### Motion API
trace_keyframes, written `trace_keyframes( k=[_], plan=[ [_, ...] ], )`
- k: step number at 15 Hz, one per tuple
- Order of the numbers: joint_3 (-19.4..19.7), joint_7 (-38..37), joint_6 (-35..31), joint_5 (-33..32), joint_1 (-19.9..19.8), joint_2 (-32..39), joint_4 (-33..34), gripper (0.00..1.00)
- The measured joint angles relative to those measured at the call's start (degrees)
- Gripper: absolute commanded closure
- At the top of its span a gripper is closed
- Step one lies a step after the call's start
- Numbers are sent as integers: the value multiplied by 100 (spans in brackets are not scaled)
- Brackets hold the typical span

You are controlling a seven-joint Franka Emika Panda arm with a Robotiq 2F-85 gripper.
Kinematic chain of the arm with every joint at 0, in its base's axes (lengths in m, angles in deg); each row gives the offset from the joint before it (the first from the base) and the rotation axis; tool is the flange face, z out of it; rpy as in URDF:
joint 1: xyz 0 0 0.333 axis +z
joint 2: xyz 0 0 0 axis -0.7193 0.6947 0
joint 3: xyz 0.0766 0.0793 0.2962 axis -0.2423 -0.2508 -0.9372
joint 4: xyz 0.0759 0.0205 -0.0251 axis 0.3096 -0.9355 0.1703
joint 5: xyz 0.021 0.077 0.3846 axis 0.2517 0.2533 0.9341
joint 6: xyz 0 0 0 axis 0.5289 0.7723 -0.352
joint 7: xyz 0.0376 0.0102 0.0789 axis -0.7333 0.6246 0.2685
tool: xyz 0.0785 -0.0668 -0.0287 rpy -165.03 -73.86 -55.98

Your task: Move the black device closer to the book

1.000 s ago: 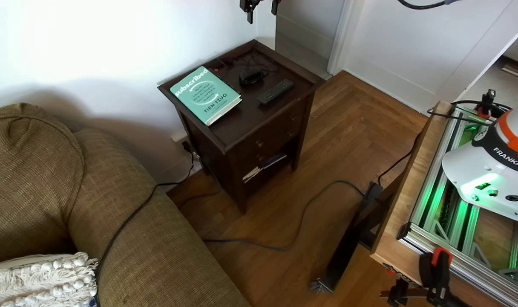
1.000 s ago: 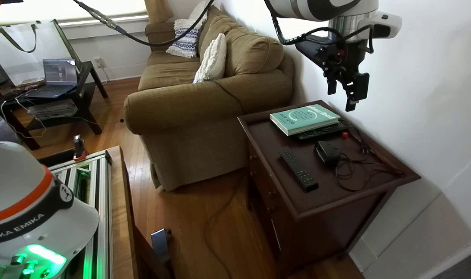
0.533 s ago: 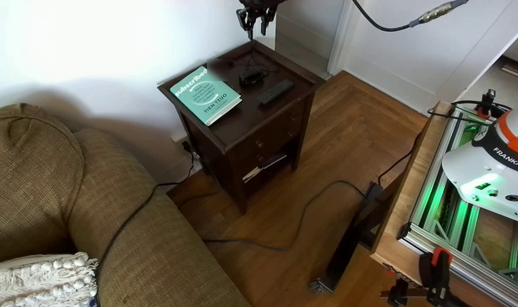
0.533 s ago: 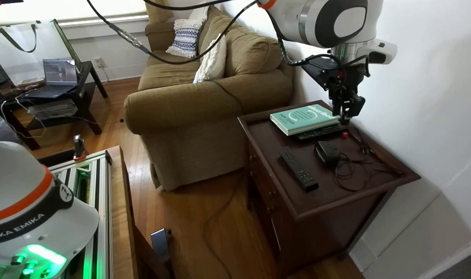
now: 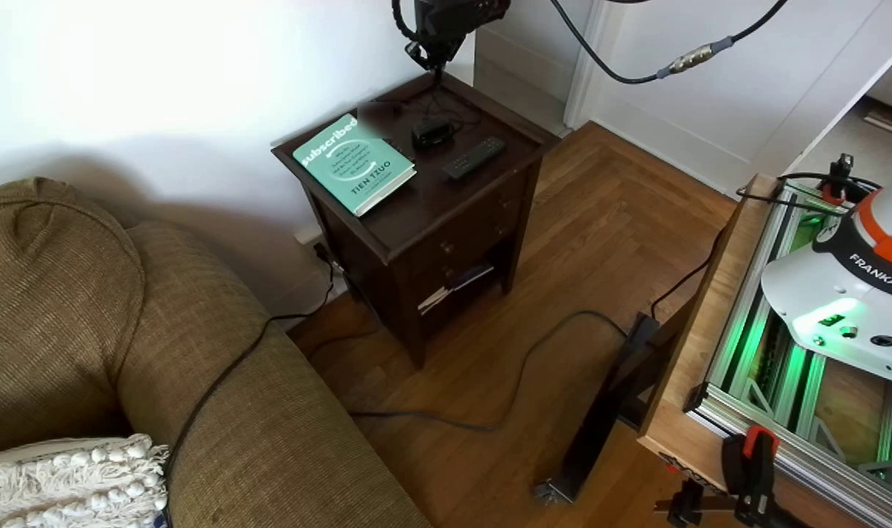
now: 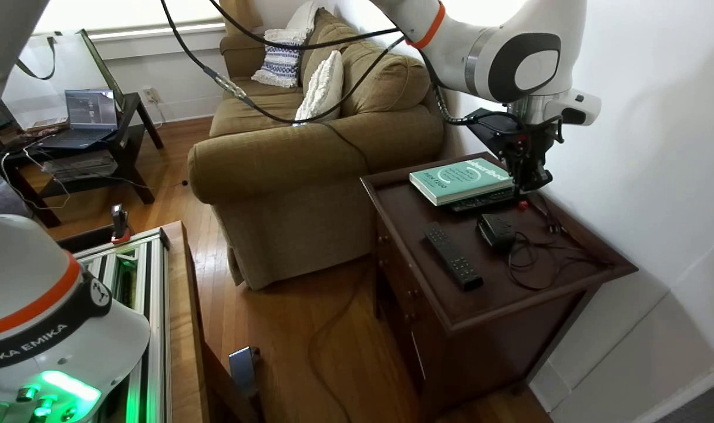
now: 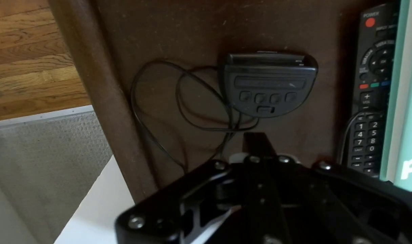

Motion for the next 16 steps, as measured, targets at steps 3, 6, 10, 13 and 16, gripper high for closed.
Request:
trace_keyframes(
  k=[3, 6, 10, 13, 16],
  plan=[
    [0, 0, 216, 10, 1, 282, 330, 100],
    [0, -3, 334, 14, 0, 508, 585, 100],
    [-1, -3, 362, 46, -9, 797, 883, 100],
    [-2, -3, 412, 78, -15, 989, 1103, 100],
    [-8, -3, 518, 124, -24, 1145, 1316, 100]
  ],
)
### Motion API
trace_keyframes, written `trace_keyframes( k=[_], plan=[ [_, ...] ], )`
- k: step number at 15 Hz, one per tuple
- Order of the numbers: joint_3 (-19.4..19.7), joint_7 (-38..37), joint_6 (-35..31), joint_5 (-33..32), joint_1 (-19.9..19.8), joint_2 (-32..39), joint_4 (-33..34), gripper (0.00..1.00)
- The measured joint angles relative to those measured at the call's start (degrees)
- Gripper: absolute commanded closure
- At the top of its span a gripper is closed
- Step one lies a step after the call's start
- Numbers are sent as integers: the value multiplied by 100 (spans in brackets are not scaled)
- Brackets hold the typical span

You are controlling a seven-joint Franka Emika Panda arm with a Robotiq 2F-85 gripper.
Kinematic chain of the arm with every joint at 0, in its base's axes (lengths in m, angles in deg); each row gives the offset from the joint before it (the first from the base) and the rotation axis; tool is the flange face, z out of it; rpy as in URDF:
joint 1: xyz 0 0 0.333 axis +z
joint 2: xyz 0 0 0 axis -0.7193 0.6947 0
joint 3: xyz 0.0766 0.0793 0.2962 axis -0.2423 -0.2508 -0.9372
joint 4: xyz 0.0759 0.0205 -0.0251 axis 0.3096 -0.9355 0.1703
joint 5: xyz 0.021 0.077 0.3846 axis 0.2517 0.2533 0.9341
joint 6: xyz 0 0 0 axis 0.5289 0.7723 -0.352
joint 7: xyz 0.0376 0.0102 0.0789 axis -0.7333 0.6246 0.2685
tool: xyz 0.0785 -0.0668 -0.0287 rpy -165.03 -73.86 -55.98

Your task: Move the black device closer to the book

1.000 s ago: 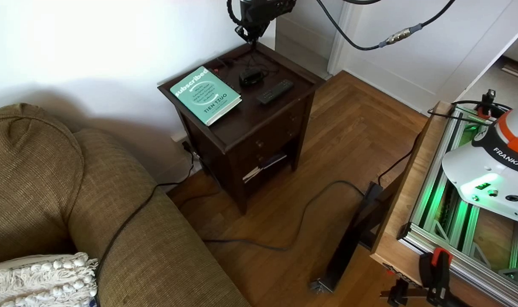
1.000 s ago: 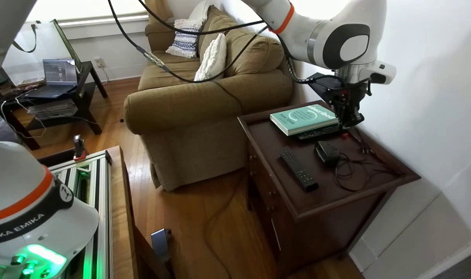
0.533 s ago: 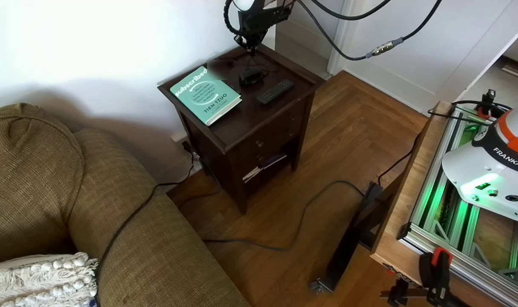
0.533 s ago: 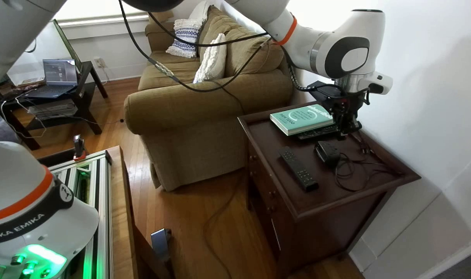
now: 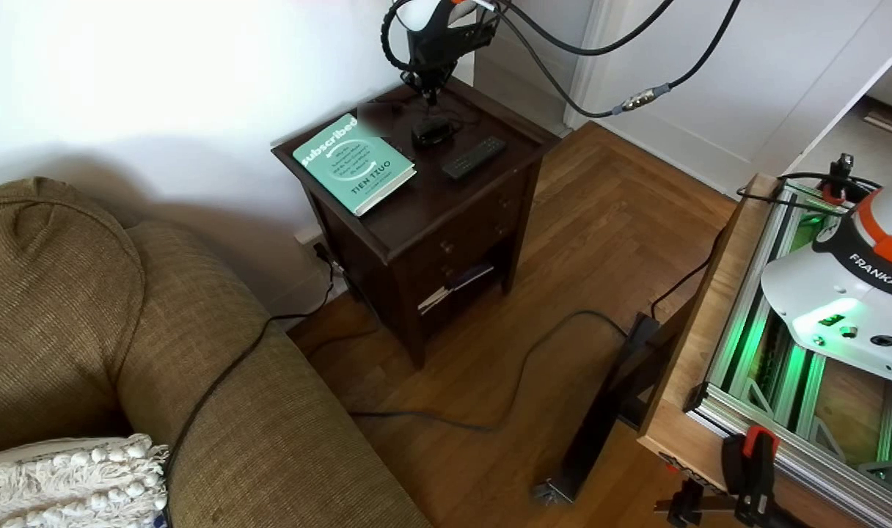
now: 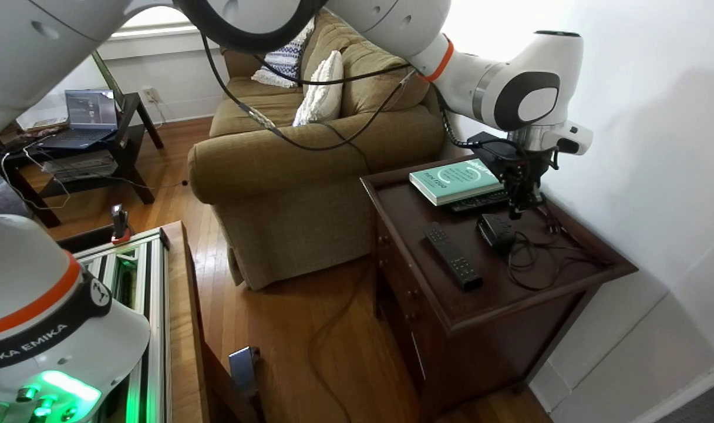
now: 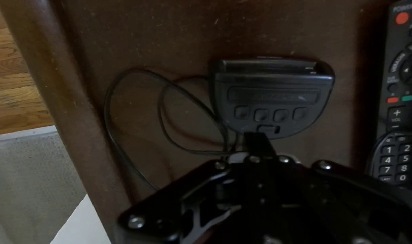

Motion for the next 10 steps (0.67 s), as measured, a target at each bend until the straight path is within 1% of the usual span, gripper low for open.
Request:
trace_keyframes(
  k=[4, 10],
  plan=[
    [-23, 1, 172, 86, -21, 179, 271, 100],
    [-81, 8, 186, 204, -64, 440, 606, 100]
  ],
)
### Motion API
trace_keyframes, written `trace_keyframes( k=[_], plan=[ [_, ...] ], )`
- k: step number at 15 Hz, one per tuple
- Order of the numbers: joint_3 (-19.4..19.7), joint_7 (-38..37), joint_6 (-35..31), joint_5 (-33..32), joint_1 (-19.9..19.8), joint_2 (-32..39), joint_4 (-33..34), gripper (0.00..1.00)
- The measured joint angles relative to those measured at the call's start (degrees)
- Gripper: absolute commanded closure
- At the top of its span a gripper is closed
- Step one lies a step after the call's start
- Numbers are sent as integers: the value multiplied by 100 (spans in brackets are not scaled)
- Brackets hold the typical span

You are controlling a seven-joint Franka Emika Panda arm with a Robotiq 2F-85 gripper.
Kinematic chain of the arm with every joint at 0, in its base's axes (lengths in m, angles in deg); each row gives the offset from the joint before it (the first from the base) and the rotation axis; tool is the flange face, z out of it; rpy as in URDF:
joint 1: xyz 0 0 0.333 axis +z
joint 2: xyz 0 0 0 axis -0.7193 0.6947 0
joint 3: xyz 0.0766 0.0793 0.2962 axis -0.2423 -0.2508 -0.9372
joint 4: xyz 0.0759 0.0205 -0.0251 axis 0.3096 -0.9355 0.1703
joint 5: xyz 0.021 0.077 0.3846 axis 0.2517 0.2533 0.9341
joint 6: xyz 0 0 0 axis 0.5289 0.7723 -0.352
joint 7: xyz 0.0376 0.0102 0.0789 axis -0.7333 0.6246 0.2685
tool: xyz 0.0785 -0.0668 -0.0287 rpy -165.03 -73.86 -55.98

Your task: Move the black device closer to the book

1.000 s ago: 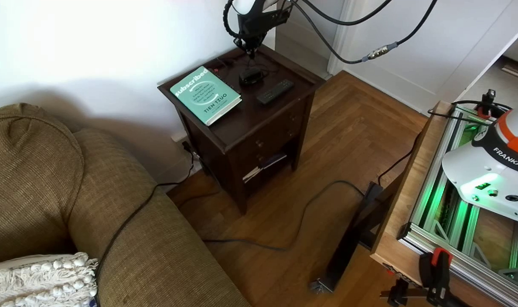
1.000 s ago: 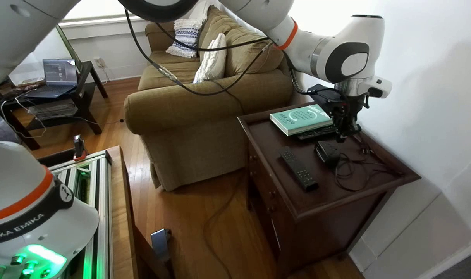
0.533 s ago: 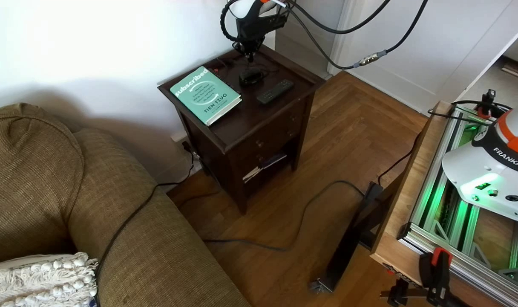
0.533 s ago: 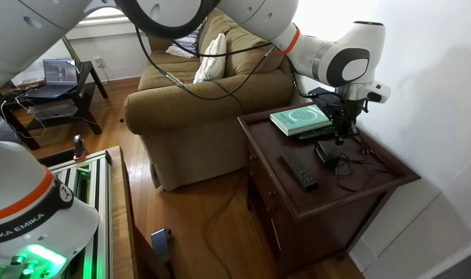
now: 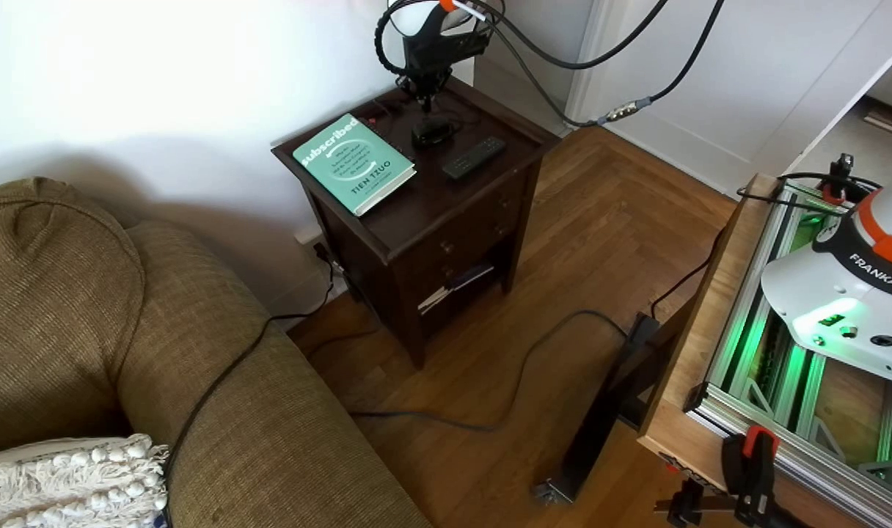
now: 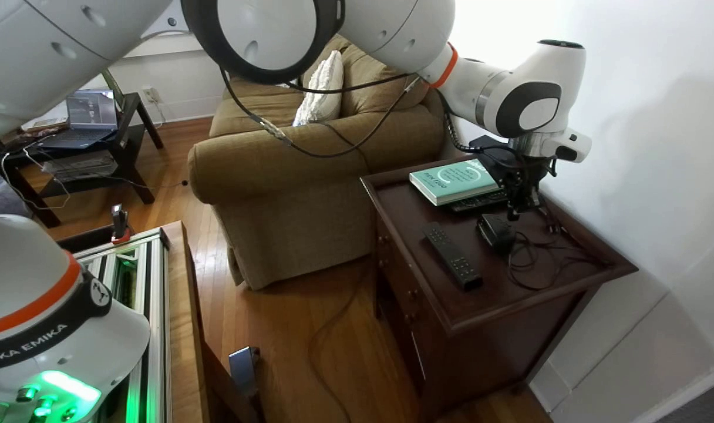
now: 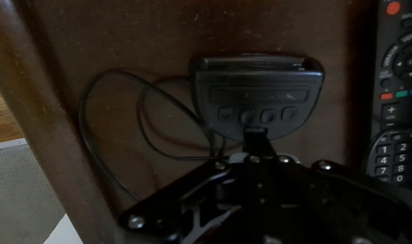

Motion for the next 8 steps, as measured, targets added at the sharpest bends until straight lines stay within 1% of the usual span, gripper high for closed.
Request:
trace_keyframes(
  k=[8],
  plan=[
    [-1, 0, 121, 14, -77, 317, 416, 100]
  ],
)
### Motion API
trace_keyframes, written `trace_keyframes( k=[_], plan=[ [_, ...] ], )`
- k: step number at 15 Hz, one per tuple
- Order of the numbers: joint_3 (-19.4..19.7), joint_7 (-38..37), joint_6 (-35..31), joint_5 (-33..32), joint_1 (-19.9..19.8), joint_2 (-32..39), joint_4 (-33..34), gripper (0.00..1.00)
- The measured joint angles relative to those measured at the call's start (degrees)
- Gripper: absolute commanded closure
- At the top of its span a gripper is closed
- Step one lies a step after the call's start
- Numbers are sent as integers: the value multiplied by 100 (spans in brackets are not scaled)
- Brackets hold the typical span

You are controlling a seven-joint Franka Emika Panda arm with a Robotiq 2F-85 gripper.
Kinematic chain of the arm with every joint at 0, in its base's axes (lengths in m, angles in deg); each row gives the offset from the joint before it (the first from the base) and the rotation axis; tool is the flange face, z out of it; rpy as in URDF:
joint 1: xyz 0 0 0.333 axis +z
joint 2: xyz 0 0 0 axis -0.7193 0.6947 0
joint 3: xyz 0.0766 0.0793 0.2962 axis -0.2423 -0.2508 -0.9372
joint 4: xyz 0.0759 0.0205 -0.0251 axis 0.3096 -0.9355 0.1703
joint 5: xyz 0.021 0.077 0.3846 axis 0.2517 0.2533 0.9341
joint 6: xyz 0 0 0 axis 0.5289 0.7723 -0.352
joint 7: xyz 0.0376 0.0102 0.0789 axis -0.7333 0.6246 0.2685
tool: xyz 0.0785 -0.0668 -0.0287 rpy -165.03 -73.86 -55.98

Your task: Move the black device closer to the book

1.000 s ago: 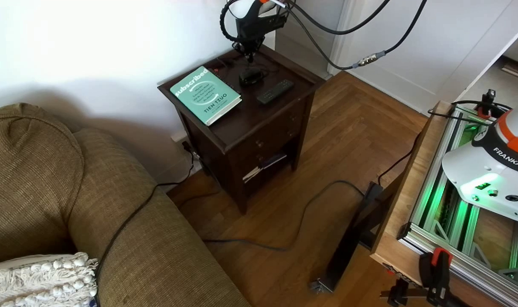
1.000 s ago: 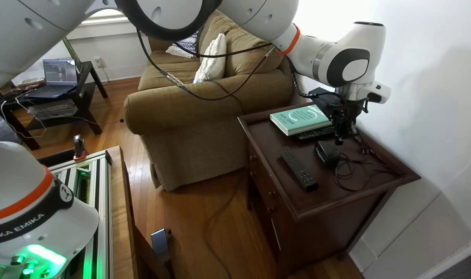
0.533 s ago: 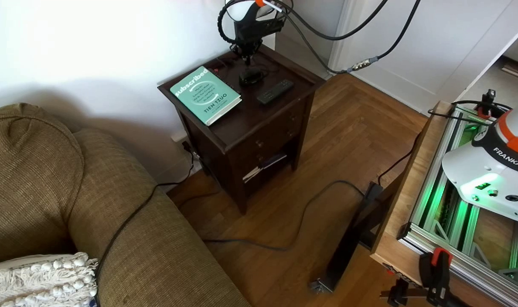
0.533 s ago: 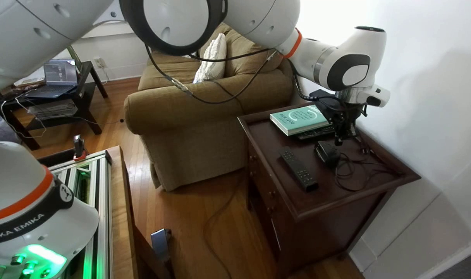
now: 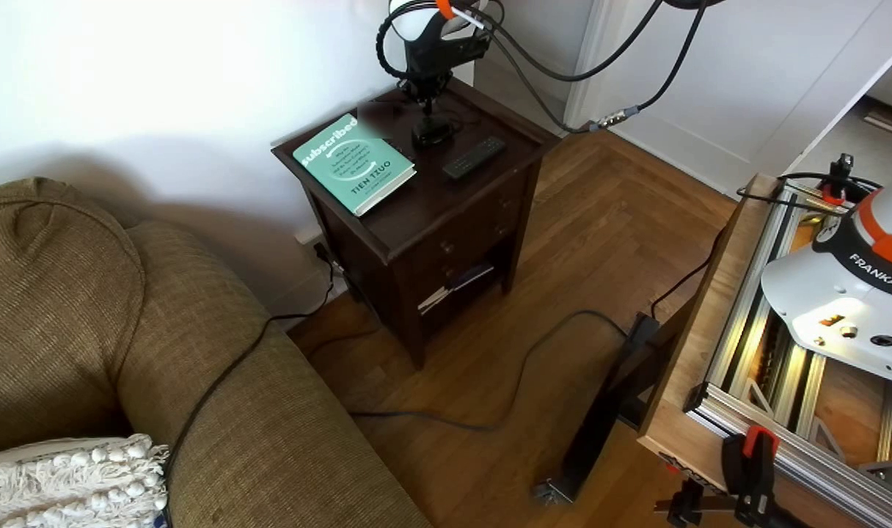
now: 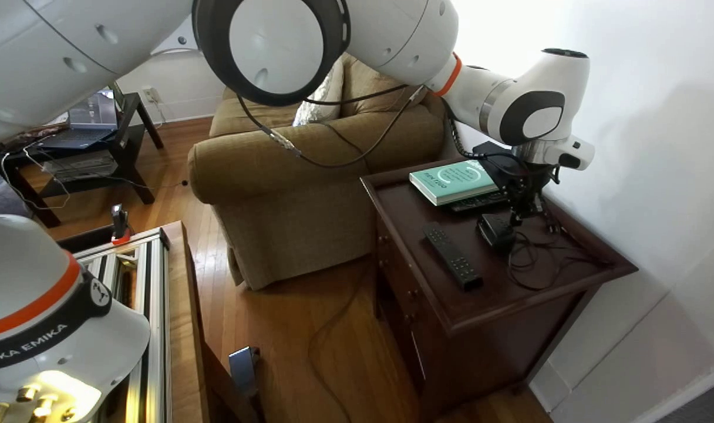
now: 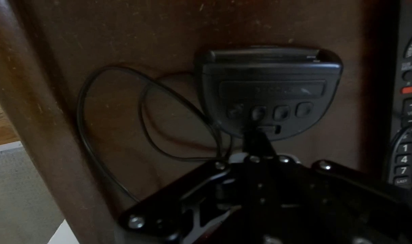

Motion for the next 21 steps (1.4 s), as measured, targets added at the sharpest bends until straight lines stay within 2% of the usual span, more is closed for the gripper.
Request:
trace_keyframes(
  k=[10, 21],
  plan=[
    [-16, 0, 527, 0, -30, 167, 468, 100],
    [-56, -1, 596, 64, -54, 376, 734, 100]
  ],
)
